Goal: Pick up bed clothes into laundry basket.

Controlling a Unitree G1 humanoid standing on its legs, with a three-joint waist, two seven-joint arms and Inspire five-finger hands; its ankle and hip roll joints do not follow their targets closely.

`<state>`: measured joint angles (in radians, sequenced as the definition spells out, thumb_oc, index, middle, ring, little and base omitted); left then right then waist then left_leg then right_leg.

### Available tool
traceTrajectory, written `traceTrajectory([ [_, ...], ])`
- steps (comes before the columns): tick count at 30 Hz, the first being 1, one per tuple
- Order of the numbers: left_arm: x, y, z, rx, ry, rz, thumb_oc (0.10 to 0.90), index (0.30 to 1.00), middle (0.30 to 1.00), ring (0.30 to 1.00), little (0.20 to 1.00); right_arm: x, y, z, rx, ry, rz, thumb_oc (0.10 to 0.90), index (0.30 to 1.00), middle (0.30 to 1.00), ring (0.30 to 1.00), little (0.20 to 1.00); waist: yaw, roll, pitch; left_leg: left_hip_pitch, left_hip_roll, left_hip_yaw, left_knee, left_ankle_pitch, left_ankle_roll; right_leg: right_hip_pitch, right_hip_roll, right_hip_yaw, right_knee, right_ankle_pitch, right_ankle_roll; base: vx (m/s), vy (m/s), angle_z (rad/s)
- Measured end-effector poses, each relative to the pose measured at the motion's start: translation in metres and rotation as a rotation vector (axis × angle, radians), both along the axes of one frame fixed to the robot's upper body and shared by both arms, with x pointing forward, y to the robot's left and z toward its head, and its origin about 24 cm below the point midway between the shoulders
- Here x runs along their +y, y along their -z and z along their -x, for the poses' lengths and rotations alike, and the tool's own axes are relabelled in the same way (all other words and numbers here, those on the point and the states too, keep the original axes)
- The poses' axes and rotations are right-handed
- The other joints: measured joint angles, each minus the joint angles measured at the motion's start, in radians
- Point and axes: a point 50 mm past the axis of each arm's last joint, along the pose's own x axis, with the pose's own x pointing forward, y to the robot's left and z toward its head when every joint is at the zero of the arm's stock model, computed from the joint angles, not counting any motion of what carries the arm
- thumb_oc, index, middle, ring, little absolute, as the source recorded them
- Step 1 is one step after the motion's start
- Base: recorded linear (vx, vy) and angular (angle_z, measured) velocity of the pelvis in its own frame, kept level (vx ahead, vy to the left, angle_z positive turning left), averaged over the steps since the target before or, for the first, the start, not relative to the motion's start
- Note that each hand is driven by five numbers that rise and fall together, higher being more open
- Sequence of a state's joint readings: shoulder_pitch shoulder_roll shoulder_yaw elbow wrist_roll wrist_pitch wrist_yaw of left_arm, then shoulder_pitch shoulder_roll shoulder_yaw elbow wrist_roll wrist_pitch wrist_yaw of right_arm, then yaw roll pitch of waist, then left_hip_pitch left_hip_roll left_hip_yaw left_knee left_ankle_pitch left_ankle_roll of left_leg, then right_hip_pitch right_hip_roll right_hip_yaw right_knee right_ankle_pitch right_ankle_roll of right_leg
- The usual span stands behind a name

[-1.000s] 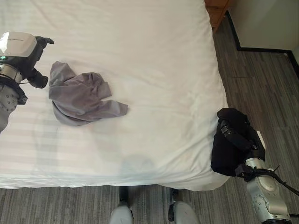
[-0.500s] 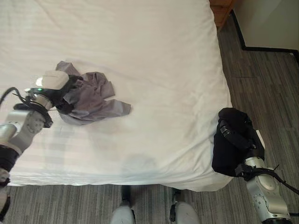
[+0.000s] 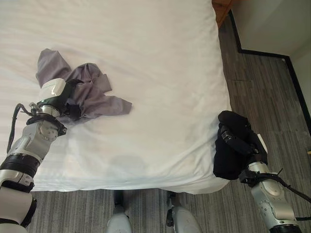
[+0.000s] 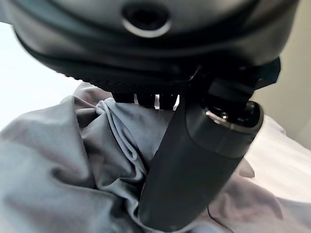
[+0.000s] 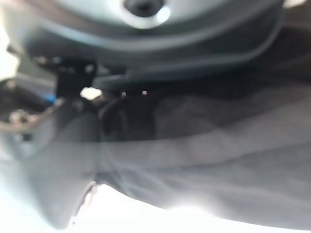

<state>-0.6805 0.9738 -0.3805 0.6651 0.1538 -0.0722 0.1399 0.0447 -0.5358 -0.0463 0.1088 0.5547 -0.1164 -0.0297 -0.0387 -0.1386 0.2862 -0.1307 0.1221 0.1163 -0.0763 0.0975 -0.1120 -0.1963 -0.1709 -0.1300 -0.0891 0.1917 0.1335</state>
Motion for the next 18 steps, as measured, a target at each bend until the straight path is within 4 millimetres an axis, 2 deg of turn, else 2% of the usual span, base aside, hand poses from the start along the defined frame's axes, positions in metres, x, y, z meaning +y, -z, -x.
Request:
traceTrajectory([
  [4,-0.014,-0.013,0.010,-0.103,0.085,0.152,0.400,0.300,0.300,0.300,0.300,0.002,0.000,0.000,-0.006,0.003,-0.013,0.400,0.300,0.300,0.300,0.300,0.007,0.000,0.000,0.002,0.000,-0.001,-0.001,0.001,0.001,0.001,-0.001,0.001,0.000,0.000,0.000,0.04,0.003,-0.02],
  [8,-0.049,-0.018,0.035,-0.201,0.321,0.378,0.400,0.300,0.300,0.300,0.300,0.001,0.005,0.001,0.002,0.034,-0.039,0.400,0.300,0.300,0.300,0.300,0.025,0.011,0.005,0.030,0.001,0.000,-0.009,0.001,0.001,0.024,-0.002,0.001,-0.001,0.000,0.000,0.05,-0.013,0.02],
  [10,-0.061,-0.022,0.038,-0.243,0.384,0.471,0.400,0.300,0.300,0.300,0.300,0.001,0.003,0.001,-0.002,0.041,-0.038,0.400,0.300,0.300,0.300,0.300,0.026,0.027,0.015,0.044,-0.001,-0.013,-0.010,0.001,0.001,0.045,-0.004,-0.002,-0.001,-0.002,0.002,0.06,-0.046,0.13],
  [13,-0.063,-0.026,0.061,-0.407,0.426,0.694,0.400,0.300,0.300,0.300,0.300,-0.002,0.002,0.001,-0.015,0.068,-0.037,0.400,0.300,0.300,0.300,0.300,0.027,0.054,0.024,0.070,0.002,-0.018,-0.010,0.000,0.001,0.078,-0.010,-0.004,-0.001,-0.019,0.013,0.05,-0.070,0.11],
  [15,-0.061,-0.024,0.072,-0.475,0.427,0.780,0.400,0.300,0.300,0.300,0.300,-0.008,0.001,0.003,-0.011,0.093,-0.033,0.400,0.300,0.300,0.300,0.300,0.030,0.086,0.017,0.086,0.000,-0.025,-0.010,-0.003,0.003,0.101,-0.008,-0.005,-0.001,-0.030,0.015,0.01,-0.067,0.14],
  [16,-0.057,-0.023,0.077,-0.513,0.419,0.833,0.400,0.300,0.300,0.300,0.300,-0.011,-0.002,0.003,-0.020,0.108,-0.029,0.400,0.300,0.300,0.300,0.300,0.047,0.111,0.016,0.095,0.005,-0.034,-0.011,-0.004,0.003,0.113,-0.008,-0.006,-0.001,-0.034,0.015,-0.01,-0.082,0.07],
  [18,-0.054,-0.013,0.085,-0.568,0.387,0.931,0.400,0.300,0.300,0.300,0.300,-0.015,-0.005,0.004,-0.030,0.126,-0.026,0.400,0.300,0.300,0.300,0.300,0.053,0.137,0.002,0.098,0.003,-0.038,-0.011,-0.004,0.004,0.119,-0.010,-0.009,-0.001,-0.035,0.016,0.00,-0.060,0.09],
])
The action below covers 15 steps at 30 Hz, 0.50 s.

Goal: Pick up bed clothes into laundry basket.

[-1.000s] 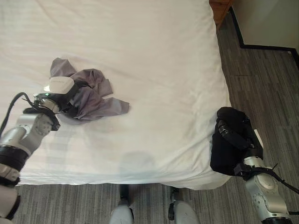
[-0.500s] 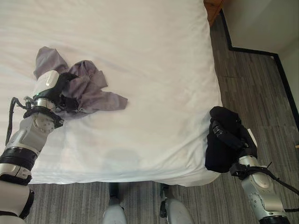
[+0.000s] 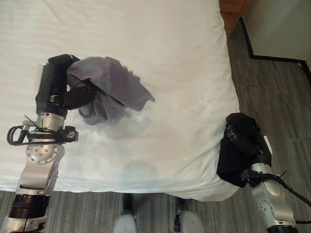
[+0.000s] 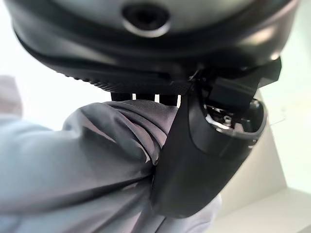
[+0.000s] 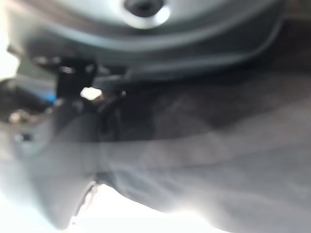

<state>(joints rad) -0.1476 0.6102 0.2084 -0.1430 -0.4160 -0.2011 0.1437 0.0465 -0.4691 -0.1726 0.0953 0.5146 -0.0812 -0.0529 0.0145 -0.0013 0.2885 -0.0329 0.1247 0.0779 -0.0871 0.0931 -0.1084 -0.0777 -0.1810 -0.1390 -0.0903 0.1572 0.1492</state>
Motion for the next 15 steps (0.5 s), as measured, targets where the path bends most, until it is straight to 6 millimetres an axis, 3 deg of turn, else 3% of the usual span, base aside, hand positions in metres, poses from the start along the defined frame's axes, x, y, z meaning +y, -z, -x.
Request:
traceTrajectory([
  [1,0.003,0.016,0.013,-0.008,-0.030,0.116,0.400,0.300,0.300,0.300,0.300,-0.005,-0.003,0.002,-0.012,0.021,0.004,0.400,0.300,0.300,0.300,0.300,0.000,0.026,-0.015,0.010,-0.002,-0.006,0.000,-0.002,0.001,0.015,-0.003,-0.007,0.000,-0.005,0.002,0.00,-0.083,0.17],
  [3,0.006,0.038,0.023,0.029,-0.050,0.222,0.400,0.300,0.300,0.300,0.300,-0.008,-0.008,0.005,-0.030,0.044,0.005,0.400,0.300,0.300,0.300,0.300,0.011,0.050,-0.030,0.021,0.000,-0.015,0.000,-0.001,0.001,0.035,-0.001,-0.023,0.000,-0.010,0.004,-0.02,-0.070,0.16],
  [5,0.005,0.059,0.030,0.079,-0.047,0.342,0.400,0.300,0.300,0.300,0.300,-0.007,-0.015,0.005,-0.067,0.047,0.007,0.400,0.300,0.300,0.300,0.300,0.021,0.060,-0.036,0.026,-0.002,-0.019,0.000,-0.001,0.002,0.040,0.000,-0.023,0.000,-0.012,0.005,-0.02,-0.099,0.04],
  [9,-0.008,0.111,0.049,0.178,-0.045,0.652,0.400,0.300,0.300,0.300,0.300,0.001,-0.020,0.006,-0.100,0.028,-0.009,0.400,0.300,0.300,0.300,0.300,0.029,0.061,-0.038,0.051,0.005,-0.024,0.003,-0.001,0.002,0.069,0.004,-0.024,0.000,-0.021,0.008,-0.08,-0.158,0.05],
  [11,-0.025,0.134,0.052,0.257,-0.011,0.786,0.400,0.300,0.300,0.300,0.300,0.005,-0.021,0.009,-0.109,0.007,-0.013,0.400,0.300,0.300,0.300,0.300,0.032,0.058,-0.038,0.034,0.015,-0.036,0.022,0.002,-0.003,0.072,0.014,-0.036,0.000,-0.027,0.002,-0.15,-0.129,0.20],
  [15,-0.031,0.140,0.046,0.355,0.049,0.722,0.400,0.300,0.300,0.300,0.300,0.010,-0.019,0.006,-0.102,-0.022,-0.016,0.400,0.300,0.300,0.300,0.300,0.032,0.037,-0.025,0.017,0.013,-0.099,0.085,0.001,-0.011,0.075,0.021,-0.025,0.011,-0.037,-0.022,-0.34,-0.099,-0.06],
])
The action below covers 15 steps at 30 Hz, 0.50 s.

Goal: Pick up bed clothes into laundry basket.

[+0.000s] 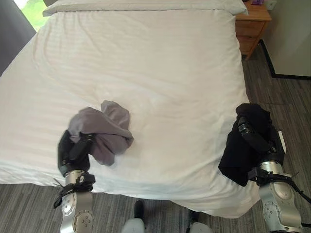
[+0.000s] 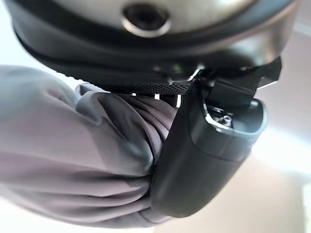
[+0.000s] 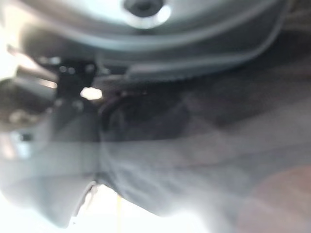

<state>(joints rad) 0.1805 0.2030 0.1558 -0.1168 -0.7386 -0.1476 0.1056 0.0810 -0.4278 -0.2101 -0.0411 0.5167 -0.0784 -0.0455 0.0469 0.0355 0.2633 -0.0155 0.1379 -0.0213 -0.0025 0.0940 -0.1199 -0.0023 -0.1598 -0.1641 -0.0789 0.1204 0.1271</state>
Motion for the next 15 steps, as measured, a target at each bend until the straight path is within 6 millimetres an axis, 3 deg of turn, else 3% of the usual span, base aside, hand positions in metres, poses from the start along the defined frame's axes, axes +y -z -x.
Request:
traceTrajectory([
  [2,0.003,-0.003,-0.001,-0.011,0.009,-0.024,0.400,0.300,0.300,0.300,0.300,0.005,-0.001,-0.004,-0.008,-0.030,-0.010,0.400,0.300,0.300,0.300,0.300,-0.010,-0.030,0.016,-0.004,-0.024,-0.065,0.082,-0.007,-0.017,-0.014,-0.015,0.065,0.010,0.000,-0.008,-0.24,-0.051,-0.92],
  [3,0.007,-0.004,0.001,-0.017,-0.010,-0.029,0.400,0.300,0.300,0.300,0.300,0.014,-0.002,-0.009,-0.025,-0.065,-0.037,0.400,0.300,0.300,0.300,0.300,-0.007,-0.079,0.023,-0.019,-0.091,-0.134,0.217,-0.077,-0.026,-0.048,-0.050,0.161,0.018,0.005,-0.014,-0.10,-0.002,-1.38],
  [4,0.008,-0.004,0.003,-0.017,-0.015,-0.031,0.400,0.300,0.300,0.300,0.300,0.018,-0.003,-0.010,-0.030,-0.082,-0.037,0.400,0.300,0.300,0.300,0.300,-0.007,-0.094,0.023,-0.014,-0.124,-0.161,0.260,-0.112,0.002,-0.065,-0.057,0.200,0.022,0.008,-0.018,-0.14,0.007,-2.25],
  [5,0.011,-0.006,0.003,-0.022,-0.020,-0.045,0.400,0.300,0.300,0.300,0.300,0.022,-0.010,-0.013,-0.060,-0.118,-0.025,0.400,0.300,0.300,0.300,0.300,-0.022,-0.093,0.016,0.015,-0.190,-0.198,0.351,-0.219,0.074,-0.099,-0.044,0.324,0.046,0.002,-0.002,-0.14,0.052,-2.01],
  [6,0.013,-0.014,0.000,-0.053,-0.019,-0.064,0.400,0.300,0.300,0.300,0.300,0.022,-0.011,-0.012,-0.065,-0.113,-0.023,0.400,0.300,0.300,0.300,0.300,-0.064,-0.086,0.011,0.021,-0.219,-0.222,0.417,-0.311,0.083,-0.125,-0.022,0.366,0.060,0.005,-0.001,-0.19,0.080,-1.92],
  [7,0.013,-0.019,-0.002,-0.074,-0.021,-0.079,0.400,0.300,0.300,0.300,0.300,0.022,-0.010,-0.009,-0.065,-0.104,-0.033,0.400,0.300,0.300,0.300,0.300,-0.082,-0.086,0.009,0.030,-0.232,-0.239,0.434,-0.360,0.104,-0.139,-0.004,0.400,0.074,0.017,0.010,-0.25,0.121,-1.47],
  [8,0.015,-0.031,-0.008,-0.118,-0.010,-0.119,0.400,0.300,0.300,0.300,0.300,0.021,-0.001,-0.004,-0.041,-0.084,-0.056,0.400,0.300,0.300,0.300,0.300,-0.110,-0.107,-0.009,0.051,-0.245,-0.252,0.409,-0.411,0.132,-0.181,0.016,0.466,0.087,0.034,0.044,-0.27,0.117,-1.68],
  [9,0.017,-0.043,-0.013,-0.158,0.000,-0.160,0.400,0.300,0.300,0.300,0.300,0.024,0.005,-0.003,-0.032,-0.075,-0.088,0.400,0.300,0.300,0.300,0.300,-0.122,-0.150,-0.020,0.035,-0.302,-0.308,0.426,-0.453,0.177,-0.227,0.026,0.554,0.086,0.030,0.056,-0.38,0.122,-2.11],
  [10,0.017,-0.051,-0.021,-0.176,0.022,-0.200,0.400,0.300,0.300,0.300,0.300,0.024,0.016,0.000,-0.006,-0.040,-0.138,0.400,0.300,0.300,0.300,0.300,-0.129,-0.182,-0.023,0.011,-0.320,-0.251,0.448,-0.447,0.196,-0.272,0.039,0.587,0.119,0.009,0.076,-0.26,0.067,-1.97],
  [11,0.017,-0.055,-0.024,-0.180,0.034,-0.228,0.400,0.300,0.300,0.300,0.300,0.025,0.026,0.003,0.017,-0.020,-0.181,0.400,0.300,0.300,0.300,0.300,-0.134,-0.192,-0.025,-0.004,-0.316,-0.246,0.462,-0.450,0.201,-0.293,0.072,0.592,0.163,-0.006,0.101,-0.48,0.169,-1.42],
  [12,0.007,-0.058,-0.032,-0.189,0.076,-0.244,0.400,0.300,0.300,0.300,0.300,0.024,0.041,0.015,0.056,0.029,-0.244,0.400,0.300,0.300,0.300,0.300,-0.164,-0.218,-0.035,-0.020,-0.347,-0.262,0.479,-0.444,0.208,-0.287,0.072,0.641,0.150,-0.007,0.100,-0.33,0.127,-0.76],
  [13,-0.004,-0.060,-0.038,-0.199,0.124,-0.268,0.400,0.300,0.300,0.300,0.300,0.024,0.054,0.027,0.094,0.073,-0.296,0.400,0.300,0.300,0.300,0.300,-0.202,-0.235,-0.037,-0.044,-0.399,-0.244,0.523,-0.423,0.235,-0.292,0.045,0.630,0.119,-0.071,0.060,-0.51,0.203,-0.99],
  [14,-0.010,-0.059,-0.038,-0.201,0.147,-0.288,0.400,0.300,0.300,0.300,0.300,0.025,0.060,0.031,0.110,0.085,-0.315,0.400,0.300,0.300,0.300,0.300,-0.185,-0.196,-0.028,-0.052,-0.364,-0.246,0.482,-0.421,0.226,-0.338,0.071,0.622,0.146,-0.120,0.077,-0.35,0.031,-1.57],
  [15,-0.012,-0.057,-0.039,-0.195,0.159,-0.295,0.400,0.300,0.300,0.300,0.300,0.033,0.066,0.033,0.140,0.060,-0.325,0.400,0.300,0.300,0.300,0.300,-0.188,-0.195,-0.024,-0.054,-0.343,-0.168,0.464,-0.398,0.233,-0.363,0.099,0.577,0.155,-0.099,0.113,-0.46,0.004,-2.01],
])
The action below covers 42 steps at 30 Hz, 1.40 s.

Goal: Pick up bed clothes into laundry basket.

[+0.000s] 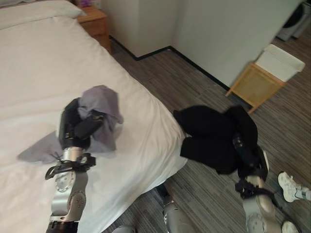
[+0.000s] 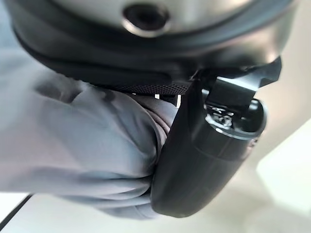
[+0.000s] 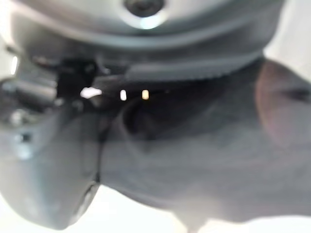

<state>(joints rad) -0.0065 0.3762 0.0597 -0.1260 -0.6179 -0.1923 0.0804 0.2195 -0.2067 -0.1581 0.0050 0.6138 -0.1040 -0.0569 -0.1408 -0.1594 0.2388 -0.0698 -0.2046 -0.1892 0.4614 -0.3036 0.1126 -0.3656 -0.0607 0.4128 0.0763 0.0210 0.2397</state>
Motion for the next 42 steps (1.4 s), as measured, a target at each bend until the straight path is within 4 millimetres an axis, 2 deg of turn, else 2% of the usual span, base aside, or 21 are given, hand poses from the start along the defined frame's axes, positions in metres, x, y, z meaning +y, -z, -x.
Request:
traceTrajectory([
  [1,0.001,0.004,-0.002,0.019,-0.002,-0.001,0.400,0.300,0.300,0.300,0.300,0.009,0.007,0.004,0.031,-0.042,-0.006,0.400,0.300,0.300,0.300,0.300,-0.008,-0.003,0.001,0.007,-0.002,0.035,-0.030,0.019,0.000,0.018,0.013,-0.034,-0.021,0.020,0.021,-0.45,-0.096,-1.72],
  [2,0.002,0.010,-0.002,0.047,-0.007,-0.004,0.400,0.300,0.300,0.300,0.300,0.018,0.013,0.008,0.062,-0.082,-0.012,0.400,0.300,0.300,0.300,0.300,-0.023,-0.011,0.006,0.020,-0.009,0.076,-0.054,0.034,0.007,0.063,0.007,-0.096,-0.035,0.031,-0.010,-0.31,-0.063,-1.16],
  [4,0.001,0.021,-0.002,0.085,-0.015,0.025,0.400,0.300,0.300,0.300,0.300,0.022,0.016,0.010,0.079,-0.115,-0.015,0.400,0.300,0.300,0.300,0.300,-0.030,0.015,0.025,0.021,0.008,0.141,-0.063,0.037,0.009,0.040,-0.006,-0.179,-0.032,-0.012,-0.143,-0.37,-0.077,-1.14],
  [6,-0.005,0.040,0.007,0.139,-0.032,0.108,0.400,0.300,0.300,0.300,0.300,0.018,0.017,0.012,0.100,-0.127,0.006,0.400,0.300,0.300,0.300,0.300,-0.040,0.062,0.062,0.074,0.043,0.240,-0.164,0.081,0.018,0.019,-0.025,-0.344,0.108,0.000,-0.127,-0.60,-0.090,-1.45],
  [7,-0.007,0.049,0.011,0.163,-0.043,0.148,0.400,0.300,0.300,0.300,0.300,0.014,0.016,0.012,0.106,-0.128,0.031,0.400,0.300,0.300,0.300,0.300,-0.009,0.100,0.065,0.095,0.084,0.321,-0.211,0.086,0.010,0.000,-0.010,-0.387,0.214,-0.010,-0.141,-0.46,-0.054,-1.90],
  [8,-0.011,0.064,0.015,0.206,-0.065,0.232,0.400,0.300,0.300,0.300,0.300,0.010,0.013,0.009,0.097,-0.109,0.041,0.400,0.300,0.300,0.300,0.300,0.045,0.141,0.085,0.124,0.114,0.365,-0.214,0.111,-0.041,0.014,0.013,-0.450,0.341,-0.019,-0.198,-0.23,-0.031,-1.86],
  [9,-0.010,0.068,0.018,0.228,-0.067,0.239,0.400,0.300,0.300,0.300,0.300,0.010,0.013,0.009,0.086,-0.092,0.028,0.400,0.300,0.300,0.300,0.300,0.058,0.123,0.082,0.085,0.104,0.346,-0.139,0.135,-0.063,0.044,-0.017,-0.450,0.367,-0.015,-0.214,-0.33,-0.066,-1.61],
  [10,-0.008,0.068,0.022,0.243,-0.052,0.213,0.400,0.300,0.300,0.300,0.300,0.004,0.006,0.006,0.051,-0.049,0.035,0.400,0.300,0.300,0.300,0.300,0.066,0.094,0.035,-0.006,0.138,0.221,-0.139,0.109,0.010,0.100,-0.125,-0.443,0.433,-0.079,-0.145,-0.24,-0.096,-1.06],
  [11,-0.003,0.066,0.021,0.245,-0.057,0.196,0.400,0.300,0.300,0.300,0.300,0.005,0.003,-0.003,0.038,-0.041,0.041,0.400,0.300,0.300,0.300,0.300,0.090,0.059,0.037,0.012,0.111,0.297,-0.138,0.116,0.009,0.111,-0.196,-0.430,0.485,-0.099,-0.118,-0.17,-0.079,-1.38],
  [12,0.003,0.066,0.022,0.256,-0.075,0.181,0.400,0.300,0.300,0.300,0.300,0.005,-0.002,-0.013,0.017,-0.044,0.052,0.400,0.300,0.300,0.300,0.300,0.112,0.060,0.032,0.023,0.109,0.325,-0.157,0.115,0.010,0.146,-0.240,-0.450,0.479,-0.101,-0.103,-0.19,-0.142,-1.24],
  [13,0.012,0.060,0.020,0.248,-0.092,0.138,0.400,0.300,0.300,0.300,0.300,0.009,-0.019,-0.028,-0.062,-0.054,0.065,0.400,0.300,0.300,0.300,0.300,0.087,0.080,0.026,0.017,0.131,0.345,-0.160,0.119,0.006,0.284,-0.275,-0.473,0.325,-0.078,-0.049,-0.15,-0.161,-1.21],
  [16,0.036,0.034,0.015,0.185,-0.153,-0.011,0.400,0.300,0.300,0.300,0.300,0.015,-0.043,-0.045,-0.160,-0.072,0.093,0.400,0.300,0.300,0.300,0.300,0.124,0.083,0.025,0.047,0.163,0.435,-0.200,0.147,-0.038,0.365,-0.280,-0.575,0.177,-0.030,-0.035,-0.15,-0.250,-1.04],
  [18,0.039,0.026,0.014,0.156,-0.168,-0.042,0.400,0.300,0.300,0.300,0.300,0.013,-0.044,-0.044,-0.161,-0.059,0.111,0.400,0.300,0.300,0.300,0.300,0.113,0.086,0.019,0.083,0.176,0.446,-0.236,0.157,-0.045,0.371,-0.260,-0.573,0.169,-0.034,-0.028,-0.04,-0.262,-0.58],
  [19,0.040,0.018,0.014,0.111,-0.189,-0.040,0.400,0.300,0.300,0.300,0.300,0.011,-0.049,-0.046,-0.176,-0.053,0.133,0.400,0.300,0.300,0.300,0.300,0.116,0.093,0.014,0.099,0.205,0.470,-0.240,0.162,-0.055,0.327,-0.231,-0.558,0.153,-0.121,-0.040,-0.02,-0.352,-0.71],
  [20,0.044,0.014,0.014,0.091,-0.207,-0.036,0.400,0.300,0.300,0.300,0.300,0.011,-0.048,-0.045,-0.171,-0.052,0.138,0.400,0.300,0.300,0.300,0.300,0.114,0.079,0.005,0.102,0.220,0.480,-0.229,0.166,-0.082,0.316,-0.182,-0.499,0.094,-0.082,-0.086,-0.02,-0.257,-0.61],
  [23,0.036,0.020,0.014,0.104,-0.186,-0.016,0.400,0.300,0.300,0.300,0.300,0.007,-0.045,-0.043,-0.146,-0.055,0.166,0.400,0.300,0.300,0.300,0.300,0.126,0.061,-0.010,0.092,0.259,0.437,-0.138,0.177,-0.110,0.329,-0.119,-0.429,0.059,-0.005,-0.127,-0.14,-0.211,-0.64],
  [25,0.021,0.025,0.012,0.107,-0.144,0.021,0.400,0.300,0.300,0.300,0.300,0.000,-0.051,-0.044,-0.152,-0.069,0.223,0.400,0.300,0.300,0.300,0.300,0.141,0.065,-0.021,0.037,0.271,0.210,-0.137,0.164,-0.165,0.316,-0.079,-0.382,0.021,0.017,-0.150,-0.04,-0.130,-0.69],
  [28,0.001,0.034,0.010,0.140,-0.070,0.051,0.400,0.300,0.300,0.300,0.300,-0.013,-0.055,-0.041,-0.151,-0.033,0.252,0.400,0.300,0.300,0.300,0.300,0.104,0.106,-0.029,0.051,0.311,0.138,-0.305,0.223,-0.179,0.309,-0.031,-0.385,0.009,0.012,-0.155,0.00,-0.006,-0.13],
  [37,-0.001,0.058,0.024,0.252,-0.055,0.053,0.400,0.300,0.300,0.300,0.300,0.009,-0.027,-0.028,-0.061,-0.085,0.198,0.400,0.300,0.300,0.300,0.300,0.076,0.138,-0.045,0.142,0.293,0.165,-0.473,0.306,-0.198,0.386,-0.055,-0.384,-0.151,0.098,-0.126,0.03,0.057,-0.05],
  [38,0.001,0.062,0.027,0.269,-0.065,0.055,0.400,0.300,0.300,0.300,0.300,0.015,-0.028,-0.031,-0.072,-0.124,0.200,0.400,0.300,0.300,0.300,0.300,0.123,0.154,-0.054,0.176,0.296,0.169,-0.504,0.308,-0.200,0.412,-0.053,-0.389,-0.166,0.096,-0.122,0.02,0.074,0.05],
  [42,-0.004,0.065,0.017,0.289,-0.074,-0.018,0.400,0.300,0.300,0.300,0.300,0.009,-0.014,-0.025,-0.024,-0.095,0.162,0.400,0.300,0.300,0.300,0.300,0.128,0.154,-0.054,0.173,0.285,0.144,-0.504,0.312,-0.200,0.419,-0.054,-0.415,-0.165,0.096,-0.122,0.01,0.088,0.15],
])
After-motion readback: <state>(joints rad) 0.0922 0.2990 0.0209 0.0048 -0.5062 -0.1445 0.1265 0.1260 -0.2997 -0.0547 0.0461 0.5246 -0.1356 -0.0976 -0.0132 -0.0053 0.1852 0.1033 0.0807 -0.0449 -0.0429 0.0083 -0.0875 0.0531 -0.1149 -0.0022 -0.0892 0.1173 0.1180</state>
